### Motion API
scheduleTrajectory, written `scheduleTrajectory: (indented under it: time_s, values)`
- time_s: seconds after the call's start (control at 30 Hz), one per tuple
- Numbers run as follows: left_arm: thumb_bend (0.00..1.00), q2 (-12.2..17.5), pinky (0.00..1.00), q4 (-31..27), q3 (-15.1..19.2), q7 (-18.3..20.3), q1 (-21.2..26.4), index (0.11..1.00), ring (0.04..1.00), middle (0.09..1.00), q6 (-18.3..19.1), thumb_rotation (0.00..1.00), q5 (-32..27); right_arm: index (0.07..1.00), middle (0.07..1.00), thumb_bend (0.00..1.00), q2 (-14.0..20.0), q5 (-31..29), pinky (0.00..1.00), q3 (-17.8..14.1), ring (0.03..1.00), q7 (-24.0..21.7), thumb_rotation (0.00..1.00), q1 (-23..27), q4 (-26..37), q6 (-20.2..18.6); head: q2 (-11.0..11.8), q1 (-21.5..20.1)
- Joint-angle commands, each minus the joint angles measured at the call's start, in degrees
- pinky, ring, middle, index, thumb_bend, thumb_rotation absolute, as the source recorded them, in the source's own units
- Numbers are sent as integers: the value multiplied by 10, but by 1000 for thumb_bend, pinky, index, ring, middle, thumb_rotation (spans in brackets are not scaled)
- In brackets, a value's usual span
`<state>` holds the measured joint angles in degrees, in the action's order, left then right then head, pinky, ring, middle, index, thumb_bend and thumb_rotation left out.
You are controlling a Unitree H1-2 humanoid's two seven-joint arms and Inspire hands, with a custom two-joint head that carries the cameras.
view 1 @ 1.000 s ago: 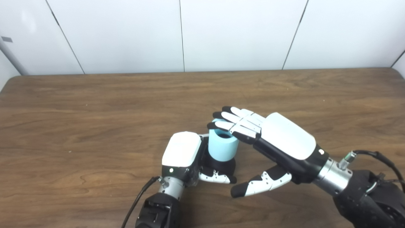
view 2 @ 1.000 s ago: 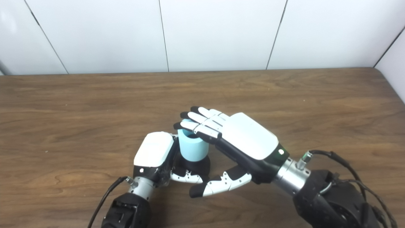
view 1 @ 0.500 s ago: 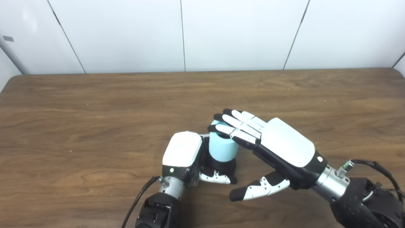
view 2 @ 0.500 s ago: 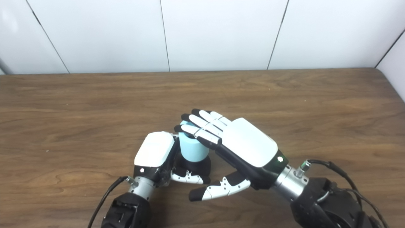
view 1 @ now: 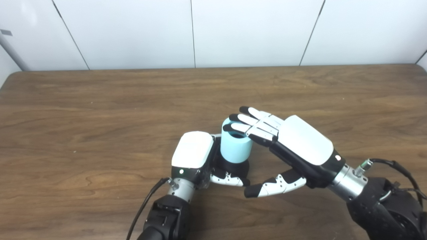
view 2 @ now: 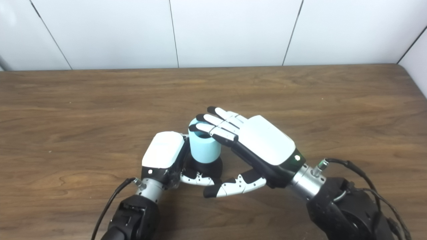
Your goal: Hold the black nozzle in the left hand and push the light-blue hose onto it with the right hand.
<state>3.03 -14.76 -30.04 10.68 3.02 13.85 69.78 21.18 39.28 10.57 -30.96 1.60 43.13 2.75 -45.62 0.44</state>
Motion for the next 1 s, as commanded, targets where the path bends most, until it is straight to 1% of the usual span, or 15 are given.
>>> scheduleTrajectory:
  time_s: [0.0, 0.17, 0.33, 0.47, 0.53, 0.63, 0.8, 0.97]
  values:
    - [523, 3, 731, 6, -5, 26, -8, 483, 607, 501, 2, 0, 5, 858, 899, 579, 12, 3, 892, -1, 961, -4, 967, -6, -7, 9, -1, 0]
    - [524, 3, 733, 4, -4, 27, -8, 486, 600, 489, 0, 0, 3, 853, 905, 584, 10, 16, 924, 16, 961, -4, 949, -19, -16, 15, -3, -1]
    - [522, 3, 746, 2, -3, 28, -9, 480, 613, 507, 0, 0, 0, 845, 908, 587, 11, 28, 904, 33, 953, -1, 941, -29, -16, 25, -5, -2]
    - [521, 2, 750, 0, -3, 28, -10, 476, 617, 514, -1, 0, 0, 846, 912, 594, 12, 39, 912, 43, 955, 1, 943, -36, -18, 31, -6, -2]
    - [521, 2, 742, 1, -3, 25, -10, 476, 613, 513, -3, 0, 1, 847, 911, 598, 13, 43, 910, 48, 954, 4, 949, -40, -20, 35, -7, -2]
    - [522, 2, 738, 3, -4, 23, -9, 477, 610, 510, -4, 0, 6, 848, 908, 595, 15, 51, 909, 55, 953, 9, 934, -44, -24, 39, -7, -2]
    - [522, 1, 746, 1, -5, 30, -8, 477, 613, 512, -2, 0, 9, 854, 910, 588, 19, 70, 909, 64, 952, 14, 920, -51, -27, 44, -9, -2]
    - [521, -1, 757, 0, -4, 39, -6, 475, 627, 516, 2, 0, 10, 852, 907, 580, 26, 70, 901, 66, 950, 24, 909, -59, -30, 43, -10, -3]
